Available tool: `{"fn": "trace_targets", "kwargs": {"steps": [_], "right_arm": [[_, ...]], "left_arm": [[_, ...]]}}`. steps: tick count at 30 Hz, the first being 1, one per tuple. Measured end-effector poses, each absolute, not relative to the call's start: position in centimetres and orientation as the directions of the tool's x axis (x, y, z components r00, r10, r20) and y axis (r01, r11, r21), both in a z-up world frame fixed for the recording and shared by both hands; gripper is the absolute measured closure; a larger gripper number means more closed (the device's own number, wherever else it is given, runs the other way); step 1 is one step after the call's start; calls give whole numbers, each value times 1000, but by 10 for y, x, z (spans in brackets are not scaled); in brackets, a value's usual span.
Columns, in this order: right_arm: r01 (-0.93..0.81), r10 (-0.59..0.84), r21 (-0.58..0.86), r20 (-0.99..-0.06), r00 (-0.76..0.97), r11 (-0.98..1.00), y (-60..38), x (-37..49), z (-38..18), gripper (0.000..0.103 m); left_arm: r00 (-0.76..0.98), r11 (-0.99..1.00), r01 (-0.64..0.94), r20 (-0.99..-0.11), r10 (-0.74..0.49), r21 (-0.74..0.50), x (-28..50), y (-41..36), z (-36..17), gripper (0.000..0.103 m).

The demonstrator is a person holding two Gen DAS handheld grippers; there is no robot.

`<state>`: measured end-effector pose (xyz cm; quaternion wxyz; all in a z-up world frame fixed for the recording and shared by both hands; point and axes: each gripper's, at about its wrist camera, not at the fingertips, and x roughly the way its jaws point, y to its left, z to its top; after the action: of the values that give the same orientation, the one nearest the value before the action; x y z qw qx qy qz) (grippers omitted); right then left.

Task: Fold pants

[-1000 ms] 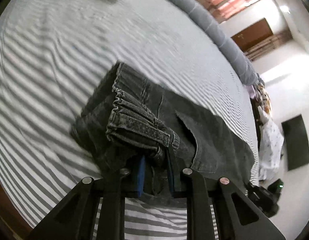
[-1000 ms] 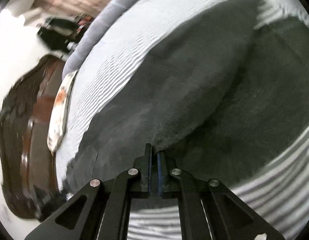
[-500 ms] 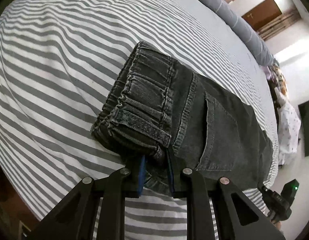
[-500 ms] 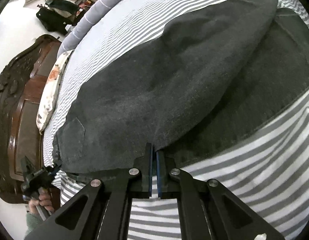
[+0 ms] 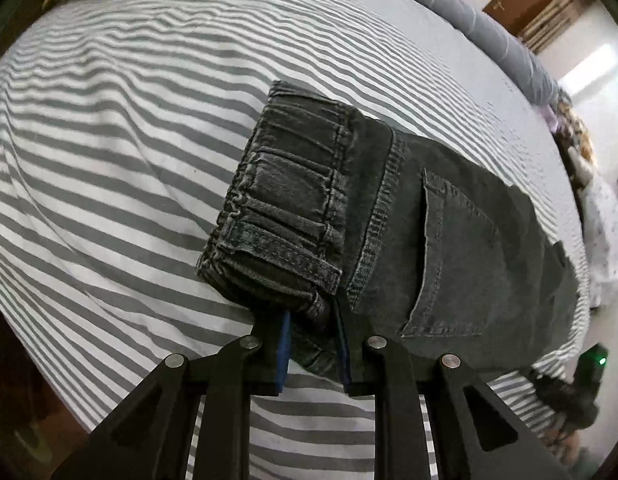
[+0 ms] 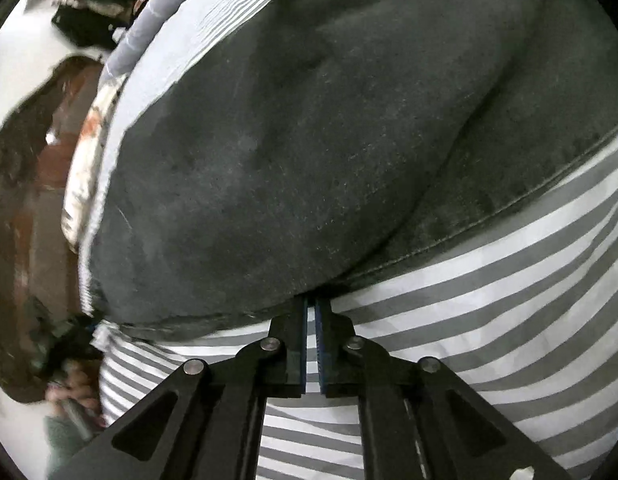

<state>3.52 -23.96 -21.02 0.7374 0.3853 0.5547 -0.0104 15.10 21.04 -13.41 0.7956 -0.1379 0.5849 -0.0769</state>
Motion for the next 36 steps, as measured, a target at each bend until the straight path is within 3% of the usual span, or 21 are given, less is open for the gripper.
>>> {"fn": "trace_targets", "kwargs": {"steps": [5,7,10,15,21,28,34,36], "right_arm": [[439,430,596,-797,423,672,-250,33,-197,94],[448,431,607,-789,437,657,-258,31,-194,90],[453,437,628,-773,461,633,-271,32,-194,81],[488,486,703,-711,508,517,-288,31,-209,80],[543,556,745,-659,506,388,-288,27,-230,73],[526,522,756,-651,551,389,-303,46,-222,73],[513,491,763,-646,584,394,-334,65,-212,74],[506,495,768,-640,587,392,-338,68,-210,86]], "left_arm": [[307,971,-42,-928,-212,-236,147,205,-119,71],[321,985,-33,-936,-148,-167,142,203,-112,63],[347,990,-46,-931,-109,-133,132,202,-98,60],[448,987,-1,-882,-144,-161,108,183,-63,60],[550,971,193,-805,-223,-138,78,108,-30,54],[535,881,469,-774,-340,-63,54,5,-44,54],[528,800,600,-748,-402,-7,37,-64,-67,54],[532,767,639,-750,-392,52,31,-88,-77,54]]}}
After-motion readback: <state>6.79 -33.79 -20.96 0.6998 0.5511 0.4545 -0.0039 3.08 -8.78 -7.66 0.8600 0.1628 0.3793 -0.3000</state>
